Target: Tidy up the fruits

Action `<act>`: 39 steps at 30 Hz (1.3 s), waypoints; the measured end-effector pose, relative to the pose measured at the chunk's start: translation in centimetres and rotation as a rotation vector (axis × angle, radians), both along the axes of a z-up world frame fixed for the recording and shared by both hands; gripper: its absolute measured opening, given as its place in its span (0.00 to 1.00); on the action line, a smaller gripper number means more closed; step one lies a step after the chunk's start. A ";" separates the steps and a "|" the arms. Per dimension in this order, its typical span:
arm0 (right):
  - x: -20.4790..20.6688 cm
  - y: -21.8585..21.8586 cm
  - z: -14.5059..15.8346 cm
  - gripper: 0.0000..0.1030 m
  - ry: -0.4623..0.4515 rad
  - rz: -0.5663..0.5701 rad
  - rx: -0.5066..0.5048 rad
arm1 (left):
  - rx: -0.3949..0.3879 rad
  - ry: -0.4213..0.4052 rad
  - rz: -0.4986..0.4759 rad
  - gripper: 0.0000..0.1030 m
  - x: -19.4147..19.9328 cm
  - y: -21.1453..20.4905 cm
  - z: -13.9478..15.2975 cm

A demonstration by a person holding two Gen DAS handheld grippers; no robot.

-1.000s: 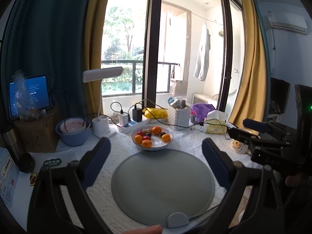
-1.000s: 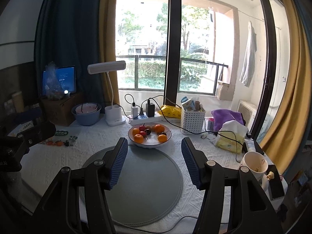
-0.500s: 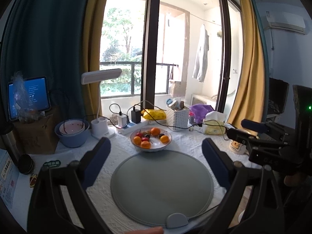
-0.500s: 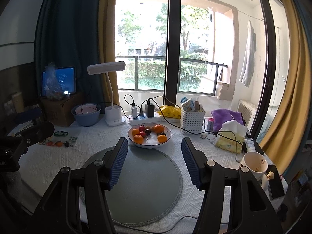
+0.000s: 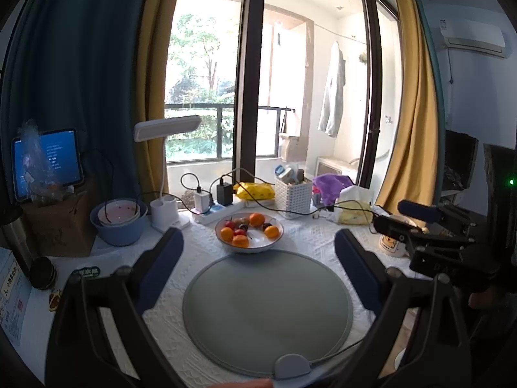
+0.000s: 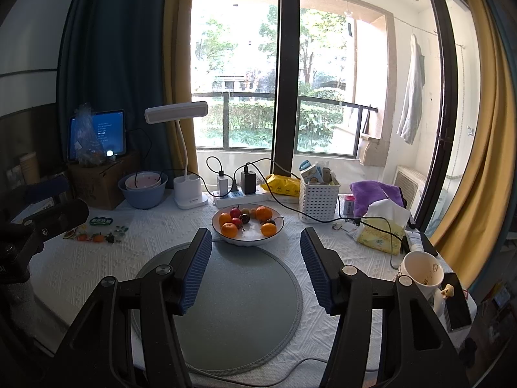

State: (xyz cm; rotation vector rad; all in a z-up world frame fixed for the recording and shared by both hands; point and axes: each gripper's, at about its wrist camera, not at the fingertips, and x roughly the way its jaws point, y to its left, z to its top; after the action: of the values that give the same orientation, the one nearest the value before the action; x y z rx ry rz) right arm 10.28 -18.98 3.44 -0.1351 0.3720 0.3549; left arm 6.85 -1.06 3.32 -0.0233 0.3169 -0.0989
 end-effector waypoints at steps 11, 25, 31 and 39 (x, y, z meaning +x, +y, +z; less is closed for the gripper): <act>0.0 0.1 0.0 0.59 -0.001 0.002 0.000 | -0.001 0.001 0.000 0.93 -0.1 0.0 0.1; -0.1 0.1 -0.1 0.59 -0.001 0.002 -0.001 | 0.000 0.000 0.001 0.93 -0.1 -0.1 0.1; -0.1 0.1 -0.1 0.59 -0.002 0.003 -0.001 | 0.000 -0.003 0.001 0.93 -0.2 -0.1 0.1; -0.1 0.1 -0.1 0.59 -0.002 0.003 -0.001 | -0.001 -0.006 -0.001 0.93 -0.2 -0.1 0.3</act>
State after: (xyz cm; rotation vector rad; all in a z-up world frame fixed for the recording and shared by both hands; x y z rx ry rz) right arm 10.22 -18.87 3.35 -0.1372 0.3699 0.3572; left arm 6.60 -1.15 3.58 -0.0236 0.3111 -0.1000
